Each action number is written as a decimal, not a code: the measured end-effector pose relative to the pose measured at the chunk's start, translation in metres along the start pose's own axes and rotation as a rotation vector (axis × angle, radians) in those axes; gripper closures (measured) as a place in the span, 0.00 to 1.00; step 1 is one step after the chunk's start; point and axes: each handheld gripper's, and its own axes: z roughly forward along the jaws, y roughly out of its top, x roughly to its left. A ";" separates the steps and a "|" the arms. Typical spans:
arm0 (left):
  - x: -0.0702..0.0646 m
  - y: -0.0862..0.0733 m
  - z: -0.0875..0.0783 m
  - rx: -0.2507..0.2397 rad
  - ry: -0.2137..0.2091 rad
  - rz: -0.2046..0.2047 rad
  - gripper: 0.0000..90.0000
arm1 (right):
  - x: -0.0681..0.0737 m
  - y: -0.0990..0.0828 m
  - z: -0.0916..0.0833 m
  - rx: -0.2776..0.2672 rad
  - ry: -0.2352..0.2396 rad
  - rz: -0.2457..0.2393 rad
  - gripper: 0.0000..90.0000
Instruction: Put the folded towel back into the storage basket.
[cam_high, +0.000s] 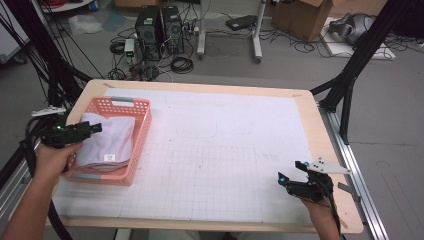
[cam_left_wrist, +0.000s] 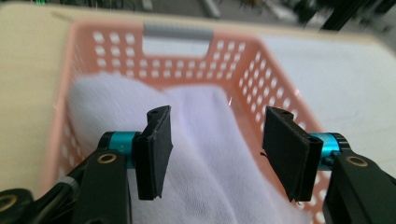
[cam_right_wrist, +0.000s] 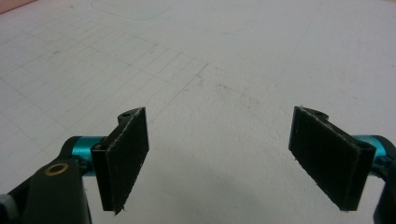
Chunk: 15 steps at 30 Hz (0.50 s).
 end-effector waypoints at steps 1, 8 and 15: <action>0.000 -0.001 0.005 0.013 0.013 -0.006 0.45 | 0.000 0.000 0.000 0.002 0.001 0.003 0.21; 0.006 -0.004 0.022 0.112 0.140 -0.027 0.44 | -0.003 -0.001 -0.002 -0.004 -0.004 0.007 0.21; 0.011 -0.007 0.039 0.180 0.194 -0.029 0.44 | 0.000 0.000 0.000 0.003 -0.002 -0.004 0.21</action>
